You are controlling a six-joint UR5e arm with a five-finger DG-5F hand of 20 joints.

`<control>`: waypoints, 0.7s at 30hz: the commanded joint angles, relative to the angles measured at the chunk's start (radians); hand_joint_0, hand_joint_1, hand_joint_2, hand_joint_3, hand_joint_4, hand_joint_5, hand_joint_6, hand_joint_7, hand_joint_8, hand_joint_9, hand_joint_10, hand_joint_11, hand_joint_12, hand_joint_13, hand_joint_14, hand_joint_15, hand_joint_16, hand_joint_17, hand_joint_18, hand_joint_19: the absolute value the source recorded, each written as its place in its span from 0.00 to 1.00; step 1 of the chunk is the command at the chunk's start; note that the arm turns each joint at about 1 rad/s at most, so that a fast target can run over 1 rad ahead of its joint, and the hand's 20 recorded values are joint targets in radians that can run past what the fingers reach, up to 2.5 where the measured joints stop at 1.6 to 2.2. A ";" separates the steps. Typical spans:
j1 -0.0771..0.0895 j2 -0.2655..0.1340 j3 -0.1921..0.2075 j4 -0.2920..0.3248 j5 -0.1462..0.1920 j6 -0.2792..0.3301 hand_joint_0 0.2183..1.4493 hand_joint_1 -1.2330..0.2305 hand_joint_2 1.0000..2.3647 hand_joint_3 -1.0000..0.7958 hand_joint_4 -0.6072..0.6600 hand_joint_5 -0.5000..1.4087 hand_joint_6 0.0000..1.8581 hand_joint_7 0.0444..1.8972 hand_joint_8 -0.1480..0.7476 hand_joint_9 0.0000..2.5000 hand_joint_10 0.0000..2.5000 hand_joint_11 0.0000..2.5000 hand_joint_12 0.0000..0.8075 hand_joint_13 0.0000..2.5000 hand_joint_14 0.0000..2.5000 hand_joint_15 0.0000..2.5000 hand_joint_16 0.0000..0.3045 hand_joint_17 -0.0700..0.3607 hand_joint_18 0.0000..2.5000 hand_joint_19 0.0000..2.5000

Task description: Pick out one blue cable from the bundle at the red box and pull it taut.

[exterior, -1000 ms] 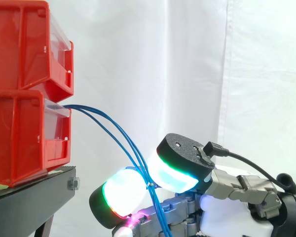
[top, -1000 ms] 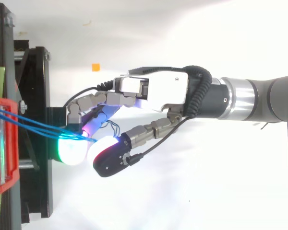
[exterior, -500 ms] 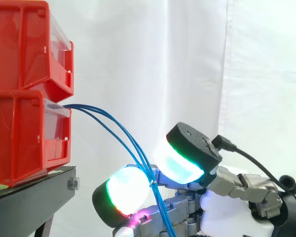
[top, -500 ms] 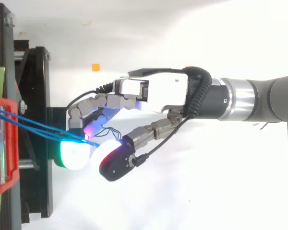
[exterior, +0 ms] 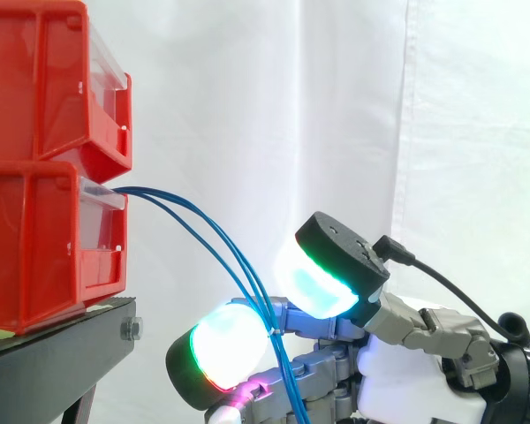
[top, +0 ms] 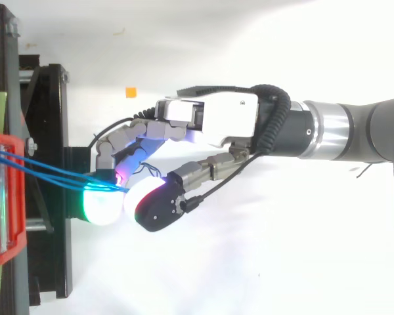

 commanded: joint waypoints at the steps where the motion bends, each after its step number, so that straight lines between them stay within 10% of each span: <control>1: -0.005 0.000 0.003 0.000 -0.001 -0.008 0.28 0.51 0.01 0.35 0.55 0.19 0.40 0.48 0.48 0.32 0.01 0.15 0.45 0.28 0.01 0.13 0.17 0.43 0.26 0.27; 21: -0.017 0.000 0.006 -0.002 0.001 -0.037 0.28 0.47 0.01 0.38 0.56 0.18 0.42 0.44 0.47 0.31 0.01 0.15 0.45 0.28 0.01 0.13 0.17 0.43 0.26 0.27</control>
